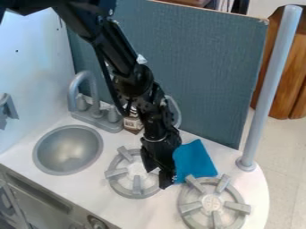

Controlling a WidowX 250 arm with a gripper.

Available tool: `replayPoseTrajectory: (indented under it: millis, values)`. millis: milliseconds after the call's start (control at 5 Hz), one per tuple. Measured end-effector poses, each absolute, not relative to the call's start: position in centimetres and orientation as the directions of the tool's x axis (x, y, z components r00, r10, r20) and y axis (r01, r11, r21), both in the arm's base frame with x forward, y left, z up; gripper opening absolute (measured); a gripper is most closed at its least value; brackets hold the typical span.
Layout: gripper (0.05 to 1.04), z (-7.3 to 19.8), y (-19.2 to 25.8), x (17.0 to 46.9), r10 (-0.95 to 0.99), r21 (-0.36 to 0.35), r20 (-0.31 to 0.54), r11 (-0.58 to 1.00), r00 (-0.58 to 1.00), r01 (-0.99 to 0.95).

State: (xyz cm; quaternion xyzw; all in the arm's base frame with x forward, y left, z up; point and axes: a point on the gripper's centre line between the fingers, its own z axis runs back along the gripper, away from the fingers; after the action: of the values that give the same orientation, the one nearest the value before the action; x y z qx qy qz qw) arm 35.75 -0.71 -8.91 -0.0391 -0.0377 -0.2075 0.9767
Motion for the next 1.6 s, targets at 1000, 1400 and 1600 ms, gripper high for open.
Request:
replayPoseTrajectory:
  millis: [1000, 1400, 1600]
  values:
    - [1.000, -9.7, 0.4, 39.2, -0.090, -0.169, 0.208, 0.977, 0.974, 0.126]
    - [1.000, -9.2, 1.8, 40.5, 0.195, -0.148, 0.278, 0.976, 0.941, -0.158]
    - [1.000, -8.5, 3.3, 41.3, 0.334, -0.111, 0.298, 0.943, 0.894, -0.315]
